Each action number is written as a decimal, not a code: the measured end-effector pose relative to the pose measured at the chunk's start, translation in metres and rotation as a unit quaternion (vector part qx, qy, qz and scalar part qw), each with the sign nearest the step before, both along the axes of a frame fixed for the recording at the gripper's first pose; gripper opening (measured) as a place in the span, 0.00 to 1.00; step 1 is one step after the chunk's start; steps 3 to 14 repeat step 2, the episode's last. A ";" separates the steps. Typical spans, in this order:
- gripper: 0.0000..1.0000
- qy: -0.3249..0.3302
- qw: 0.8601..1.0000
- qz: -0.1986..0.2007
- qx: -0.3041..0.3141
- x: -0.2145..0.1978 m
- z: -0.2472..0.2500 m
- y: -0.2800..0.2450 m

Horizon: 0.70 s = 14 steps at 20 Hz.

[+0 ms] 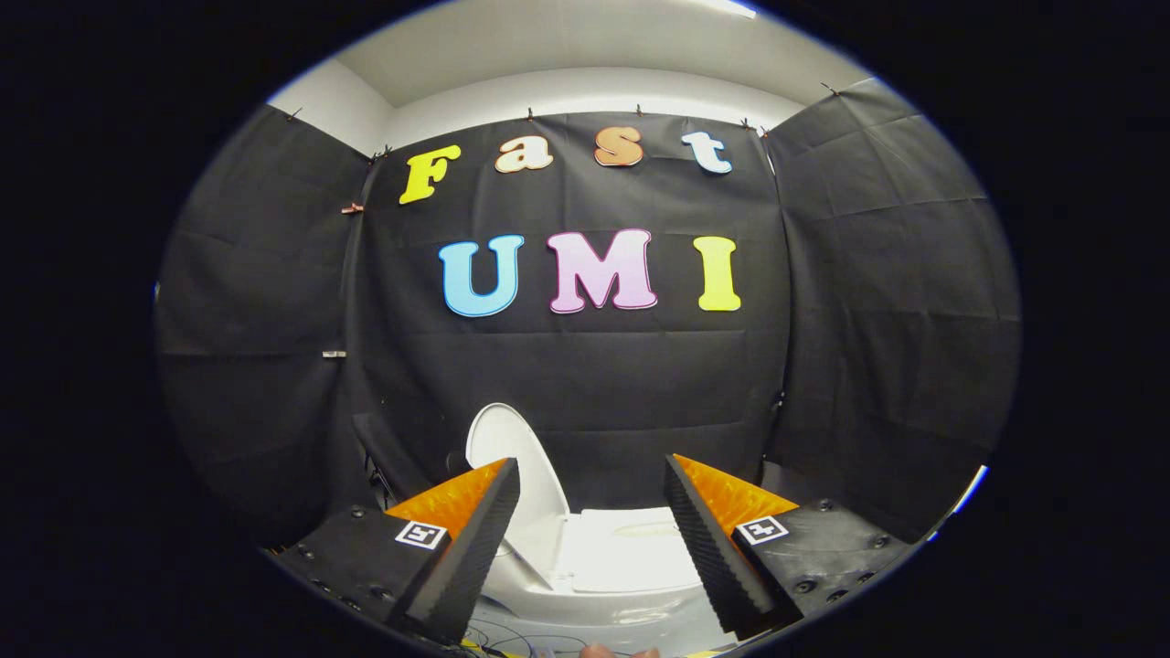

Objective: Open the toilet lid.

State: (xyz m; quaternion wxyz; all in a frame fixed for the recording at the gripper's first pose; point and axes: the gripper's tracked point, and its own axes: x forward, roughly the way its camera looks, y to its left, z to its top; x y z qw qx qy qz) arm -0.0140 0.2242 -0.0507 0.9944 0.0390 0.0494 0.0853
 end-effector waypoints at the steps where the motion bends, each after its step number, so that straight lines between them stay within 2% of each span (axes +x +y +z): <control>1: 0.99 0.000 1.000 0.000 0.000 0.000 -0.001 0.000; 14: 0.99 0.000 1.000 -0.001 0.000 0.000 -0.001 -0.001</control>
